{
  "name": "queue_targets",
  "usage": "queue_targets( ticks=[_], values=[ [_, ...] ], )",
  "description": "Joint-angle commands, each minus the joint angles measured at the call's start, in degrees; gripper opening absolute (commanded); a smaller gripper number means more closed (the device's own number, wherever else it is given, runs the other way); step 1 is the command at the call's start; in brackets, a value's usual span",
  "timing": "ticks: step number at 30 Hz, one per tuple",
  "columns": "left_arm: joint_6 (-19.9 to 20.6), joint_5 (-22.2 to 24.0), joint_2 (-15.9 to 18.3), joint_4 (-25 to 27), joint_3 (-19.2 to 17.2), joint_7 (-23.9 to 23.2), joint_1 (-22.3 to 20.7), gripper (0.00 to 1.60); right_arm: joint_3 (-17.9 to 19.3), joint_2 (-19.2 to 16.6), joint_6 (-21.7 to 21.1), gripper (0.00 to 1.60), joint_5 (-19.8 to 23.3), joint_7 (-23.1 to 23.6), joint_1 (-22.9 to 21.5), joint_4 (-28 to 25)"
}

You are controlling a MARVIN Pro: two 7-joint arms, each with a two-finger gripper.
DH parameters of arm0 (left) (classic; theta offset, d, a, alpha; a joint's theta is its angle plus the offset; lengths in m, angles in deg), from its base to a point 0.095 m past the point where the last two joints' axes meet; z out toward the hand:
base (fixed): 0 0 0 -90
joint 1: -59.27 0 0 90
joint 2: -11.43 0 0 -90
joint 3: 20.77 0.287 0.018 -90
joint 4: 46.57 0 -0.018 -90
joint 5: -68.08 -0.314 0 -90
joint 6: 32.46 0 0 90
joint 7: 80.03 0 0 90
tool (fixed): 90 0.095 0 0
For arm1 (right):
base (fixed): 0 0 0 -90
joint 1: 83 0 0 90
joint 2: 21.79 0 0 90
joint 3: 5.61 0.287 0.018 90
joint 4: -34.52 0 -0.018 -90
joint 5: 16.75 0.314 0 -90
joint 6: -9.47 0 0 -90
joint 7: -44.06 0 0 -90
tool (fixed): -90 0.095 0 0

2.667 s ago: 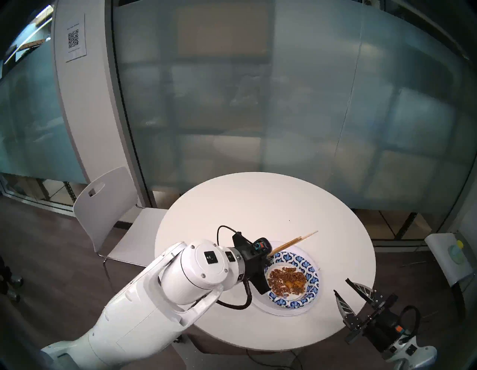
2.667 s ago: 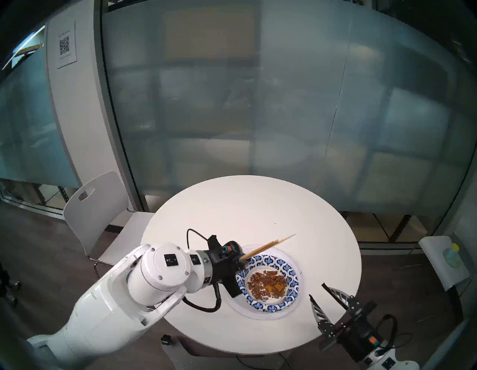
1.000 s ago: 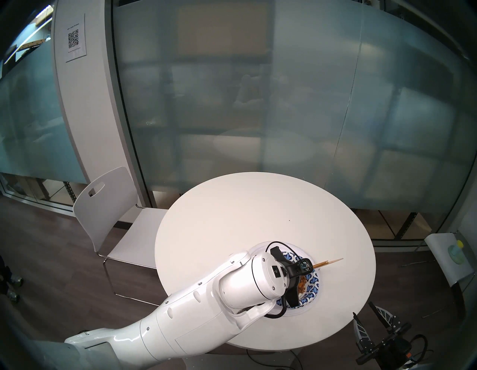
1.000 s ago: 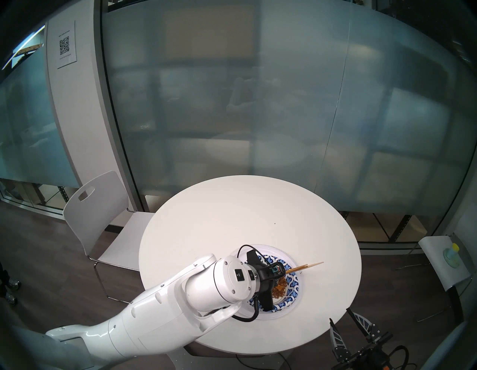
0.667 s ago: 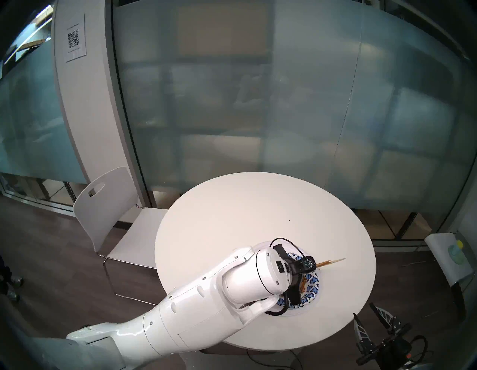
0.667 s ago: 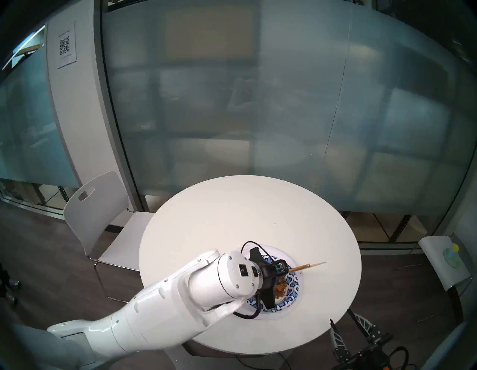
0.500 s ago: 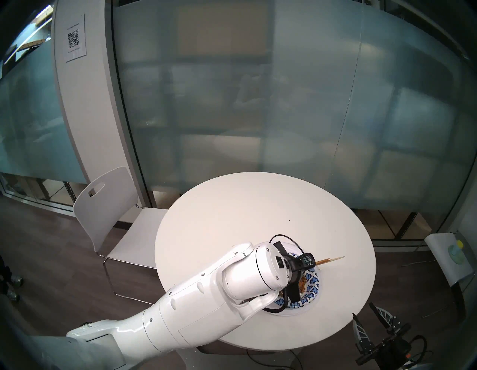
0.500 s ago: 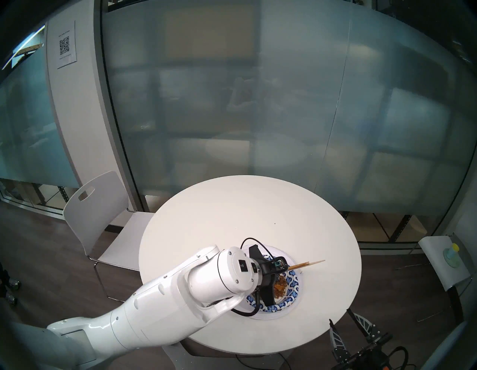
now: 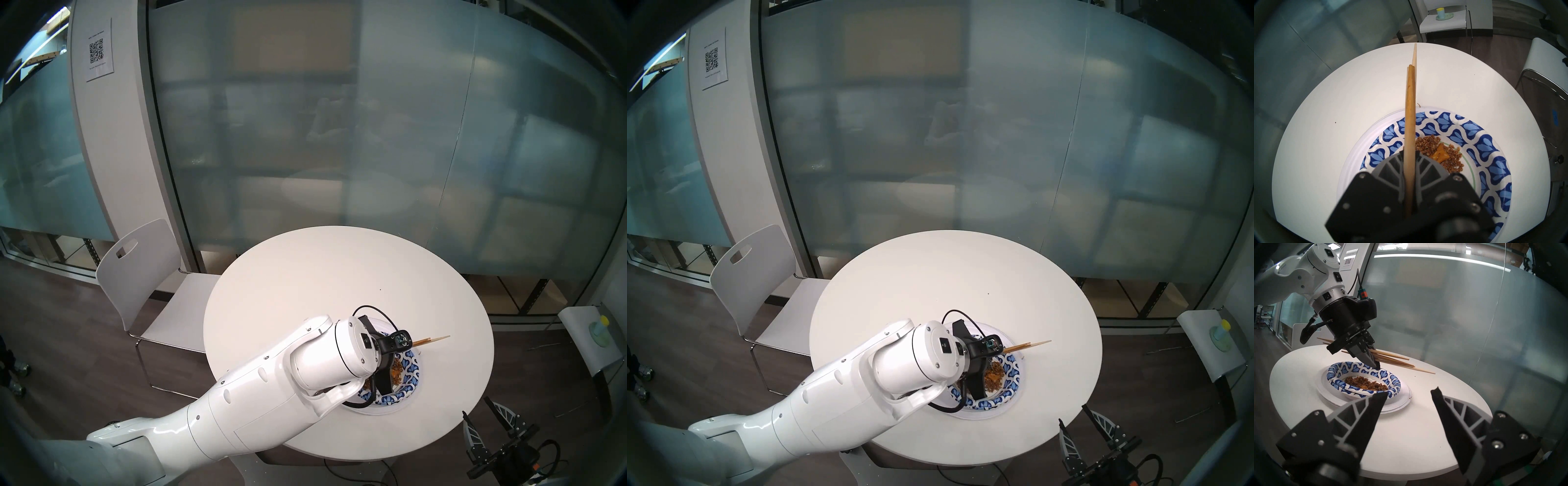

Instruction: Stack the plates into one stack

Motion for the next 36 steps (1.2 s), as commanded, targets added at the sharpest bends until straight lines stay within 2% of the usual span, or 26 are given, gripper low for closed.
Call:
queue_targets(
  ticks=[1,12,18,19,23,24,27,29,32,36],
  values=[
    [-0.37,-0.03,0.1,0.99,-0.07,0.32,0.43,0.01,-0.1,0.58,0.17,1.23,1.11,0.08,0.41,-0.78],
    [-0.7,-0.64,0.17,0.54,0.45,0.78,1.15,0.06,0.12,0.96,0.61,1.28,1.57,0.75,0.55,-0.26],
    [-0.55,-0.95,0.11,0.45,0.66,0.84,1.16,0.13,0.11,1.1,0.62,1.32,1.87,1.12,0.6,0.06],
    [-0.53,-0.93,0.1,0.37,0.69,0.72,1.09,0.21,0.12,1.14,0.66,1.34,1.92,1.14,0.59,0.09],
    [-0.55,-1.08,0.07,0.27,0.71,0.83,1.15,0.28,0.15,1.34,0.79,1.42,1.96,1.28,0.6,0.14],
    [-0.57,-1.1,0.07,0.26,0.71,0.83,1.17,0.32,0.16,1.39,0.82,1.41,1.96,1.32,0.62,0.12],
    [-0.6,-1.15,0.02,0.23,0.74,0.84,1.18,0.32,0.24,1.69,0.86,1.4,2.08,1.44,0.9,-0.18],
    [-0.62,-1.16,0.0,0.19,0.83,0.72,1.09,0.41,0.29,1.8,0.93,1.41,2.16,1.5,1.05,-0.24],
    [-0.37,-1.21,-0.08,0.39,0.92,0.72,1.18,0.41,0.32,1.86,0.99,1.39,2.29,1.56,1.15,-0.21],
    [-0.18,-1.37,-0.19,0.5,0.99,0.91,1.27,0.48,0.32,1.92,1.05,1.4,2.47,1.61,1.31,-0.21]
  ],
)
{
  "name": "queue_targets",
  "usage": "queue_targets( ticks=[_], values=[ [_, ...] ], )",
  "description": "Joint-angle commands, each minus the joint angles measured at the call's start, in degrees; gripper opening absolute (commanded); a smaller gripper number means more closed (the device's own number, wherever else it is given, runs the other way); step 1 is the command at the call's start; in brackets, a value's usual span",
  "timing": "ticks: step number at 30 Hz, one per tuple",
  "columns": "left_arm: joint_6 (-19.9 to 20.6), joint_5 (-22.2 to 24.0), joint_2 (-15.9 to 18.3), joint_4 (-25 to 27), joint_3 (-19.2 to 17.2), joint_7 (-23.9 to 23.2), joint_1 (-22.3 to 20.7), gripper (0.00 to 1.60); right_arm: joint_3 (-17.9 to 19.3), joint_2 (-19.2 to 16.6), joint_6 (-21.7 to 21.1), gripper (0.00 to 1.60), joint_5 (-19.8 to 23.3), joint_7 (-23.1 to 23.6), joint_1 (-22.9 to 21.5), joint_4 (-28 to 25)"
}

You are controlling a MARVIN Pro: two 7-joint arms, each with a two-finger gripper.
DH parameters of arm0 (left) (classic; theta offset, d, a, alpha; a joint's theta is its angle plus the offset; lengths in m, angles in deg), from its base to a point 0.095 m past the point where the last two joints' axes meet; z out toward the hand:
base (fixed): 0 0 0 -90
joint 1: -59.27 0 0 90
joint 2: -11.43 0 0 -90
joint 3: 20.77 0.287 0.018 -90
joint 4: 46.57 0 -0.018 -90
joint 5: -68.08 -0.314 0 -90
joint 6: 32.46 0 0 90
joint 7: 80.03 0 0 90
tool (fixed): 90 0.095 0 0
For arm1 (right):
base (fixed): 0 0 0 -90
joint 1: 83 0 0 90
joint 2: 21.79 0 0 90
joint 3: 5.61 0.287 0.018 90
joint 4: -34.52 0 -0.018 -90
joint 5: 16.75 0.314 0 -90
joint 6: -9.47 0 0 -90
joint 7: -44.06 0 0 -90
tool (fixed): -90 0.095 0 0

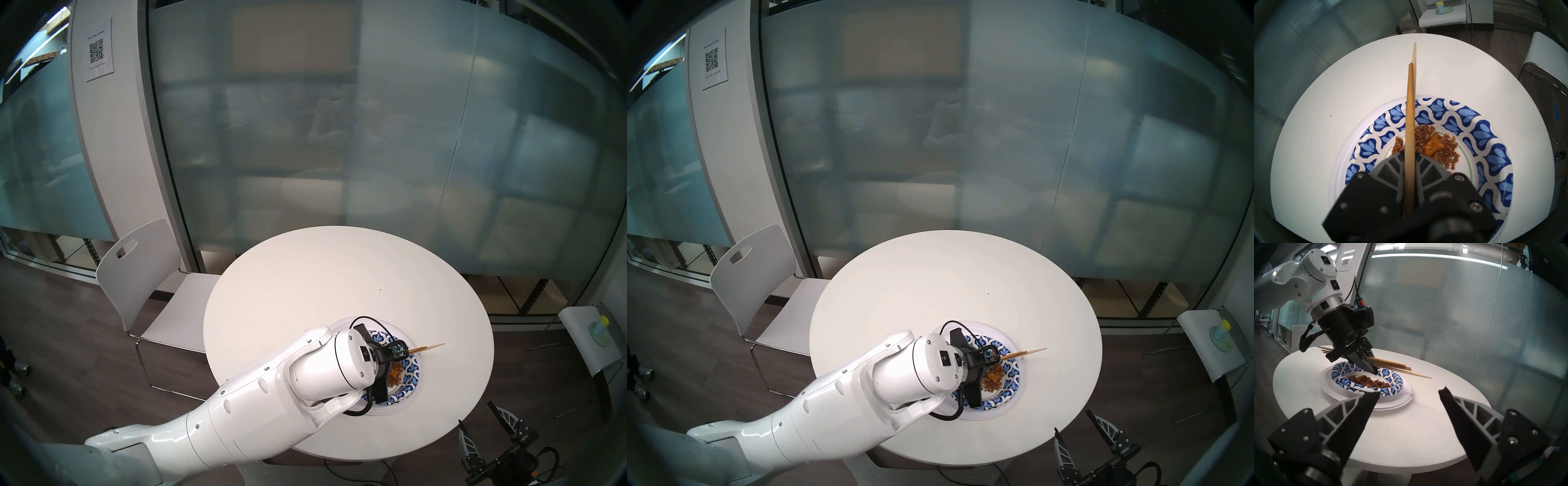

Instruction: Stack the plates into one stack

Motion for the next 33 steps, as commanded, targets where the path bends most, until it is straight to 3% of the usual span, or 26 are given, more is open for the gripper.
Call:
queue_targets(
  ticks=[1,33],
  values=[
    [0.28,0.03,-0.7,0.92,0.06,-0.05,-0.27,0.48,-0.14,0.14,0.21,1.4,1.04,0.22,0.22,-0.82],
    [0.41,-0.78,-2.14,-0.9,0.62,-2.72,-3.39,0.64,-0.21,-0.14,0.23,1.47,1.38,-0.14,0.41,-0.35]
  ],
)
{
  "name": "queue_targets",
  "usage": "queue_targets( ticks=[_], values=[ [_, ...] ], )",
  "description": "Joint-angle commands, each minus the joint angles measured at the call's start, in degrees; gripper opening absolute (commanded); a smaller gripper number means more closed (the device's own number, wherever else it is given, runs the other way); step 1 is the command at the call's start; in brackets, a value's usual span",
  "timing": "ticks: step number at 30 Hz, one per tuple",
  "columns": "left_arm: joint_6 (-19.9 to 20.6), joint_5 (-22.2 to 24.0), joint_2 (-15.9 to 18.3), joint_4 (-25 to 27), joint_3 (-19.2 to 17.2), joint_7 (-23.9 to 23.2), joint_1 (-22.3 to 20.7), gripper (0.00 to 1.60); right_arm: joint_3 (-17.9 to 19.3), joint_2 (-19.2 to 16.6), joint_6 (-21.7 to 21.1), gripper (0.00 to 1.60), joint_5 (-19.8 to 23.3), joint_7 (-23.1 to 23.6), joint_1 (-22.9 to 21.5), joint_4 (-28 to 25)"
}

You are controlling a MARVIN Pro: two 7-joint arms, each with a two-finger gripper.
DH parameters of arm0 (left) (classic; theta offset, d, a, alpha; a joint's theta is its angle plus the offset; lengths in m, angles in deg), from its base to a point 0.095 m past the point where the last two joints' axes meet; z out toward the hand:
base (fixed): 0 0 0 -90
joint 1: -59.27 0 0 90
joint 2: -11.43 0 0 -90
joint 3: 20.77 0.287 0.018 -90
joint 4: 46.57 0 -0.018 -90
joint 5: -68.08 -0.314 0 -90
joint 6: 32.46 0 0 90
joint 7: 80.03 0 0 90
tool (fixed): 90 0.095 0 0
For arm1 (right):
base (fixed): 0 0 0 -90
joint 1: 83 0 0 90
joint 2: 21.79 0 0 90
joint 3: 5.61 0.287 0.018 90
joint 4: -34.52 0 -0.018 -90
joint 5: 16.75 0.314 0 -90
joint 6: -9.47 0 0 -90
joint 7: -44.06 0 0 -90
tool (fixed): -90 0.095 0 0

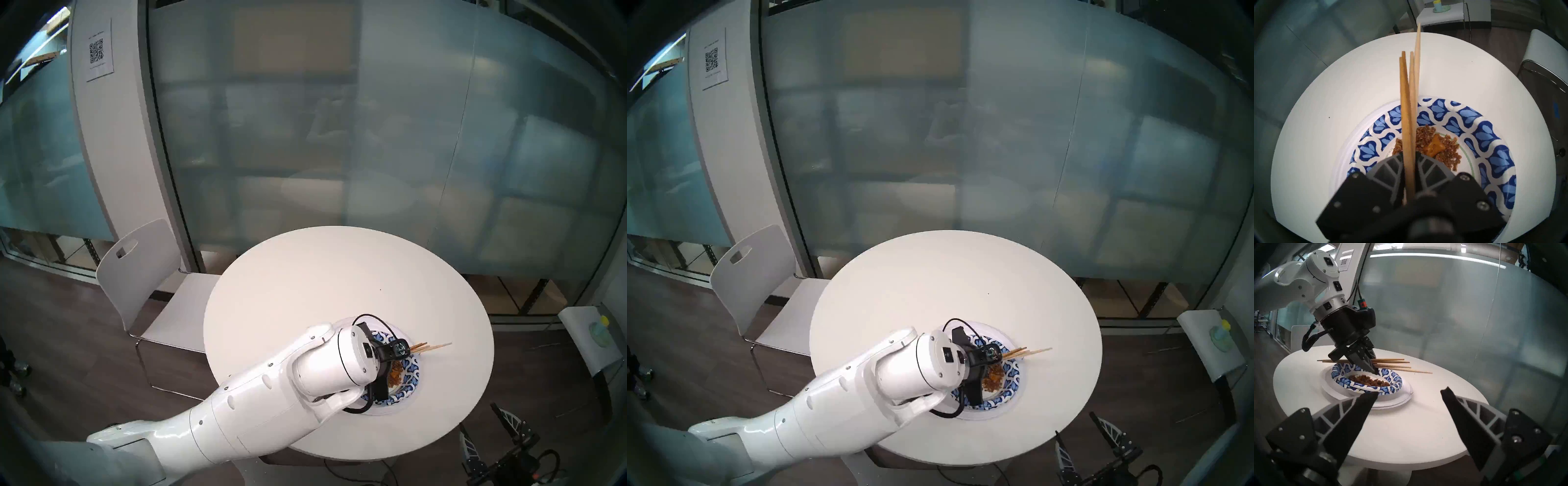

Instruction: Stack the plates into one stack

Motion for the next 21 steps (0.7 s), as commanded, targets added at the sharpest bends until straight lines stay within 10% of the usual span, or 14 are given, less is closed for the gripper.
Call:
queue_targets(
  ticks=[1,21],
  values=[
    [0.37,-0.29,-1.57,0.46,0.27,-0.5,-1.8,0.59,-0.22,-0.07,0.02,1.48,0.8,0.0,-0.27,-0.43],
    [0.36,-4.14,-3.14,-2.63,5.64,-5.17,-9.1,0.4,0.09,-0.2,1.2,1.47,2.26,-0.2,0.03,1.37]
  ],
)
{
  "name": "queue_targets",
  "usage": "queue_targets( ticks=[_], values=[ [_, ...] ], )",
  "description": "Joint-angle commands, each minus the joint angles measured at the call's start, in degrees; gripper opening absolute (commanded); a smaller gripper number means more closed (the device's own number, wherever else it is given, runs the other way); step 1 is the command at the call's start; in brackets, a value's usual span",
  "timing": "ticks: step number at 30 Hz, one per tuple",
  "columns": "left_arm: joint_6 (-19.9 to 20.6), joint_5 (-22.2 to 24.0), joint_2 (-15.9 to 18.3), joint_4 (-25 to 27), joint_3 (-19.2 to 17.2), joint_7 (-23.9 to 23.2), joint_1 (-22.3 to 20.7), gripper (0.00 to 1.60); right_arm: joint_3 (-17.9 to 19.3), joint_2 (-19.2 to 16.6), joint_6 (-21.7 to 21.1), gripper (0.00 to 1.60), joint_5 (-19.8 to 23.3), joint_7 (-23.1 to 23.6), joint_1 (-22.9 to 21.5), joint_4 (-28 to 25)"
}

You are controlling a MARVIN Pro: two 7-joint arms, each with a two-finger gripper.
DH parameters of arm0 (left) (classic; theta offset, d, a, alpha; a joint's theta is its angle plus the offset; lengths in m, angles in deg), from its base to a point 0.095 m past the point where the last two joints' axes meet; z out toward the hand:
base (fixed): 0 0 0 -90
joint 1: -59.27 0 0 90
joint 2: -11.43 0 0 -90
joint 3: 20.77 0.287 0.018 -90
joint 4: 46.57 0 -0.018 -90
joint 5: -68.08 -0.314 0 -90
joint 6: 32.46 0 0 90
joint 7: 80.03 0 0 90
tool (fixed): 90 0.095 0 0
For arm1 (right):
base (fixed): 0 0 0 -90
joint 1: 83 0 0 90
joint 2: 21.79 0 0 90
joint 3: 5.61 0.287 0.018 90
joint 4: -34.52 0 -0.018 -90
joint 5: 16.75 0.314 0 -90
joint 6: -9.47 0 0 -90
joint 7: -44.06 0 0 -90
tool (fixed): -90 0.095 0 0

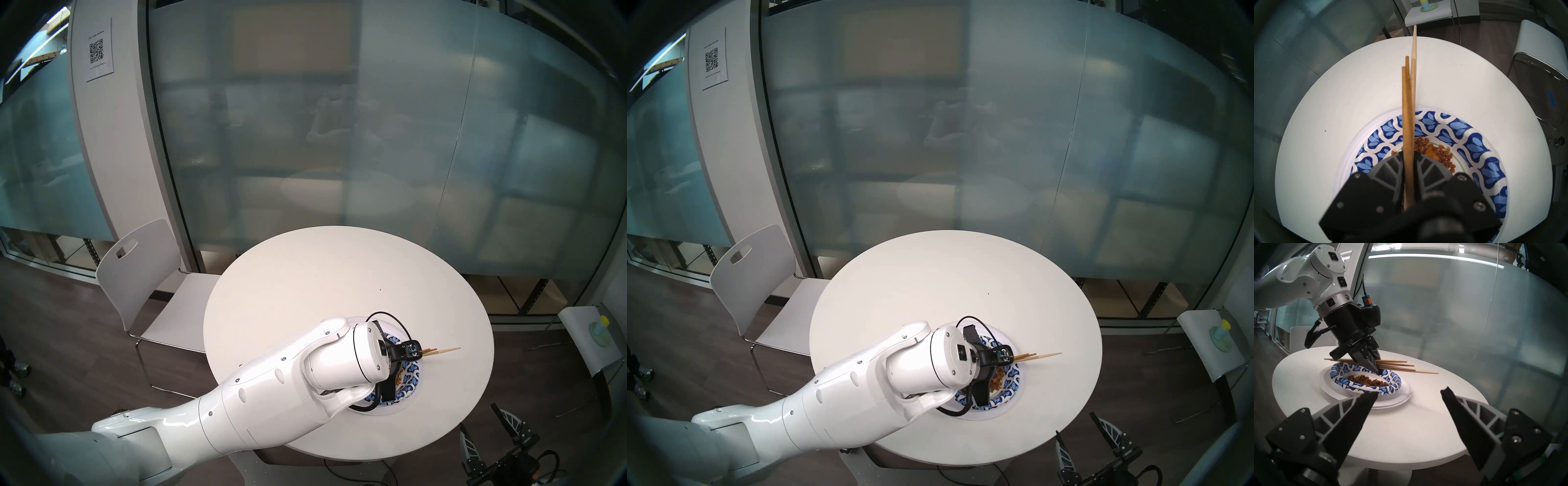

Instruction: Stack the plates into one stack

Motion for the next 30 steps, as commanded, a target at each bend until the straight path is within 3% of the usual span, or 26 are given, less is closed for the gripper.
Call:
queue_targets(
  ticks=[1,3,19,30],
  values=[
    [-0.41,-1.34,-1.62,-0.97,1.13,-0.66,-3.85,0.4,0.17,0.0,0.71,1.47,1.48,0.16,0.21,0.25],
    [-0.91,-1.78,-1.78,-1.81,1.45,-0.55,-4.28,0.56,0.17,-0.07,0.8,1.47,1.64,0.12,0.31,0.35],
    [-1.95,-3.57,-2.65,-5.4,2.44,-3.38,-8.01,0.67,-0.1,-0.64,1.71,1.52,2.79,-0.31,1.07,1.18],
    [-1.32,-4.82,-1.79,-4.17,4.41,-6.4,-8.89,0.68,-0.57,-1.41,2.74,1.56,4.03,-0.67,1.93,2.02]
  ],
)
